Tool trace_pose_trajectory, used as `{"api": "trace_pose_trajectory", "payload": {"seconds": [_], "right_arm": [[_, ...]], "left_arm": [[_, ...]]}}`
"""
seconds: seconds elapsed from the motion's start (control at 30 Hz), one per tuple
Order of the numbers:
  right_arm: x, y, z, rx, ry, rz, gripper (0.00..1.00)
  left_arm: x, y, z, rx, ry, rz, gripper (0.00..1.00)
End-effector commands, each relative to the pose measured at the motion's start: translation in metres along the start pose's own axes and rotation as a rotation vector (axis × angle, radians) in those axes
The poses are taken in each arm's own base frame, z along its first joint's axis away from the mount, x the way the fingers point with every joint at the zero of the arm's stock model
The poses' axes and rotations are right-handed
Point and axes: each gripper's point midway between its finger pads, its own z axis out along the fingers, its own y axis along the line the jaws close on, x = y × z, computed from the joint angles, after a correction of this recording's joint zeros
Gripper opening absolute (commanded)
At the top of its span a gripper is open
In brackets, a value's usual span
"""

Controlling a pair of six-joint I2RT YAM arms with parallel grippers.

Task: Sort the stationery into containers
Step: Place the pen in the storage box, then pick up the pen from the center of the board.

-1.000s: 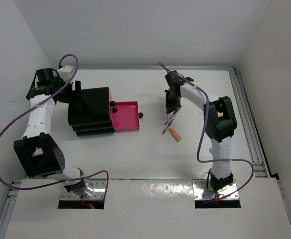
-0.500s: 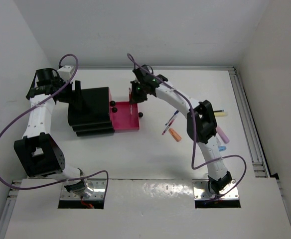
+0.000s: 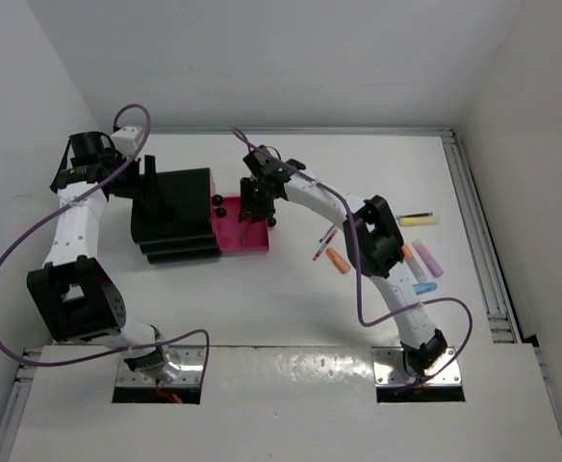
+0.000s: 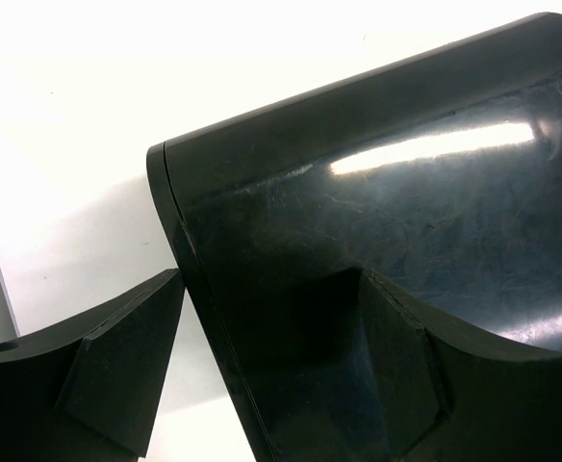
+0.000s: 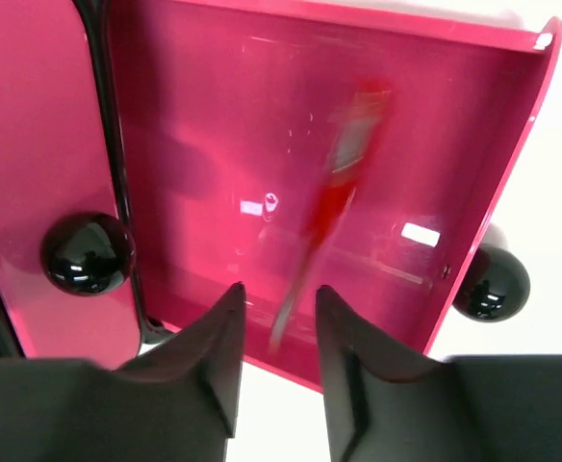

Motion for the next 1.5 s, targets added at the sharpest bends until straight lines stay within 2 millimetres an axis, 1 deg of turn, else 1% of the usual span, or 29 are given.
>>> {"api": "trace_pose_trajectory", "payload": {"seconds": [0.0,0.03,0.07,0.1,0.13,0.17,0.2,0.23,0.27,0.3,0.33,0.37,0.4,0.43,0.47,0.5,0.53,0.57,0.67,0.7,0.77,0.8,0.87,0.97,1.1,1.3,1.47], "right_arm": [[-0.005,0.010,-0.009,-0.025,-0.011,0.022,0.41],[-0.007,0.012,-0.017,-0.030,-0.018,0.023,0.43],[-0.008,0.011,-0.020,-0.023,-0.022,0.028,0.46],[-0.013,0.010,-0.026,-0.025,-0.033,0.032,0.47],[-0.020,0.014,-0.039,-0.035,-0.057,0.038,0.47],[-0.025,0.012,-0.045,-0.031,-0.072,0.046,0.45],[-0.036,0.003,-0.054,-0.020,-0.096,0.066,0.43],[-0.040,-0.001,-0.068,-0.009,-0.112,0.085,0.41],[-0.046,-0.011,-0.076,0.013,-0.132,0.103,0.39],[-0.057,-0.035,-0.084,0.072,-0.169,0.142,0.35],[-0.053,-0.052,-0.095,0.120,-0.169,0.178,0.33],[-0.051,-0.068,-0.100,0.155,-0.166,0.205,0.31],[-0.056,-0.098,-0.107,0.228,-0.193,0.245,0.31],[-0.045,-0.121,-0.110,0.283,-0.172,0.273,0.31],[-0.046,-0.147,-0.116,0.329,-0.174,0.314,0.31],[-0.040,-0.166,-0.118,0.375,-0.158,0.353,0.30],[-0.032,-0.182,-0.118,0.404,-0.133,0.385,0.30],[-0.034,-0.198,-0.123,0.422,-0.138,0.415,0.30],[-0.033,-0.227,-0.125,0.481,-0.137,0.429,0.30],[-0.031,-0.235,-0.123,0.499,-0.130,0.439,0.30],[-0.033,-0.246,-0.121,0.509,-0.129,0.447,0.30],[-0.029,-0.250,-0.115,0.511,-0.107,0.445,0.30],[-0.028,-0.259,-0.112,0.524,-0.099,0.449,0.30],[-0.018,-0.264,-0.103,0.522,-0.068,0.460,0.30],[-0.011,-0.269,-0.091,0.525,-0.038,0.472,0.32],[-0.011,-0.274,-0.079,0.533,-0.022,0.465,0.33],[-0.009,-0.280,-0.070,0.544,-0.010,0.455,0.30]], "left_arm": [[0.024,-0.002,0.009,0.013,0.081,-0.023,0.79],[0.025,-0.002,0.010,0.014,0.084,-0.024,0.79],[0.023,-0.001,0.009,0.015,0.080,-0.024,0.79],[0.023,-0.002,0.011,0.019,0.083,-0.026,0.79],[0.023,-0.002,0.011,0.020,0.081,-0.027,0.79],[0.021,-0.002,0.011,0.020,0.076,-0.027,0.79],[0.020,-0.001,0.010,0.018,0.075,-0.029,0.79],[0.020,-0.002,0.010,0.020,0.076,-0.030,0.79],[0.018,-0.002,0.010,0.020,0.073,-0.029,0.79],[0.018,-0.002,0.009,0.020,0.073,-0.028,0.79],[0.018,-0.002,0.009,0.018,0.072,-0.027,0.79],[0.019,-0.002,0.008,0.017,0.074,-0.027,0.79],[0.018,-0.002,0.007,0.015,0.072,-0.025,0.79],[0.018,-0.002,0.007,0.015,0.070,-0.024,0.79],[0.018,-0.002,0.007,0.014,0.069,-0.024,0.79],[0.019,-0.002,0.006,0.015,0.070,-0.024,0.79],[0.021,-0.003,0.007,0.018,0.077,-0.027,0.79],[0.021,-0.004,0.007,0.018,0.077,-0.027,0.79],[0.023,-0.004,0.006,0.014,0.080,-0.028,0.79],[0.025,-0.004,0.007,0.014,0.087,-0.030,0.79],[0.024,-0.003,0.006,0.011,0.086,-0.029,0.79],[0.026,-0.003,0.007,0.012,0.090,-0.029,0.79],[0.024,-0.002,0.006,0.006,0.086,-0.027,0.79],[0.026,-0.002,0.006,0.003,0.093,-0.027,0.79],[0.027,-0.001,0.007,-0.001,0.100,-0.029,0.79],[0.030,0.000,0.006,-0.011,0.108,-0.033,0.79],[0.031,0.001,0.007,-0.015,0.112,-0.036,0.79]]}}
